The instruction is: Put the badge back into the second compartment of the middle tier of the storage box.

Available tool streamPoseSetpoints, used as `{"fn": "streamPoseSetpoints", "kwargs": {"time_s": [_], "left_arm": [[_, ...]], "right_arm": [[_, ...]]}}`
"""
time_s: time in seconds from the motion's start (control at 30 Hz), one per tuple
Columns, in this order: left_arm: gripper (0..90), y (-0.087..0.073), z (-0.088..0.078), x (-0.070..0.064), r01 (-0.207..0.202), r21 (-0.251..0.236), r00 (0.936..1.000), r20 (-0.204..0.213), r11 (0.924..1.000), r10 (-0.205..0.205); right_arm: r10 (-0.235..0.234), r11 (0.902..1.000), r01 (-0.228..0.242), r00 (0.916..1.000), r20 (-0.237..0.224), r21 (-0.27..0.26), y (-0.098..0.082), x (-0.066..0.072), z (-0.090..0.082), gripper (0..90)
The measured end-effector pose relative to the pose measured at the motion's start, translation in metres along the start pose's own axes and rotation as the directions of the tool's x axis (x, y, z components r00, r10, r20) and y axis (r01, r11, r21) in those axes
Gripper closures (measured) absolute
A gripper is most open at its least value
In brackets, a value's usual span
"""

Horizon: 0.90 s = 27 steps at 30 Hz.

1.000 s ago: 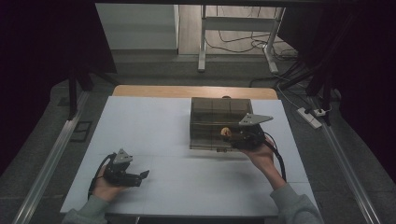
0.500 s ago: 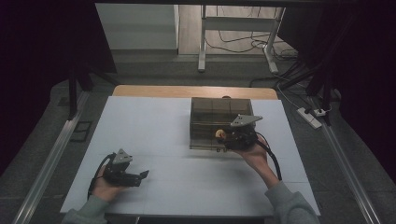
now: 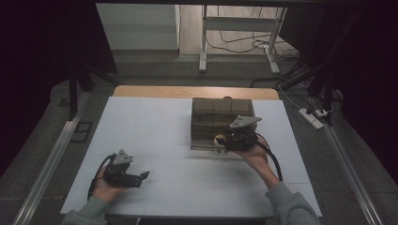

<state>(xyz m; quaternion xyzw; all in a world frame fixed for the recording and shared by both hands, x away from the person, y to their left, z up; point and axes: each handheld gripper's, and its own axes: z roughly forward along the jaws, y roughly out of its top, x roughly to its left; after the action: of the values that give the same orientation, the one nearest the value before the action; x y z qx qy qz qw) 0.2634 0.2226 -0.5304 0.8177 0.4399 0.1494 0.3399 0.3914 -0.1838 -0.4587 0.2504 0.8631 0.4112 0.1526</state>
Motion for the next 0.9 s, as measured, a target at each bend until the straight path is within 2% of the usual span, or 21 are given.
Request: {"fn": "streamPoseSetpoints", "kwargs": {"time_s": [0.43, 0.9], "left_arm": [[9.8, -0.0001, 0.0002, -0.0002, 0.0, 0.001, 1.0, 0.001, 1.0, 0.0], [9.8, 0.0001, 0.0008, 0.0008, 0.003, 0.0, 1.0, 0.003, 1.0, -0.003]], "right_arm": [[-0.007, 0.9999, 0.007, 1.0, 0.003, -0.015, 0.0019, 0.0028, -0.0041, 38.1], [-0.001, 0.9997, 0.001, 1.0, -0.001, -0.026, 0.0012, 0.0018, -0.0075, 37.0]]}}
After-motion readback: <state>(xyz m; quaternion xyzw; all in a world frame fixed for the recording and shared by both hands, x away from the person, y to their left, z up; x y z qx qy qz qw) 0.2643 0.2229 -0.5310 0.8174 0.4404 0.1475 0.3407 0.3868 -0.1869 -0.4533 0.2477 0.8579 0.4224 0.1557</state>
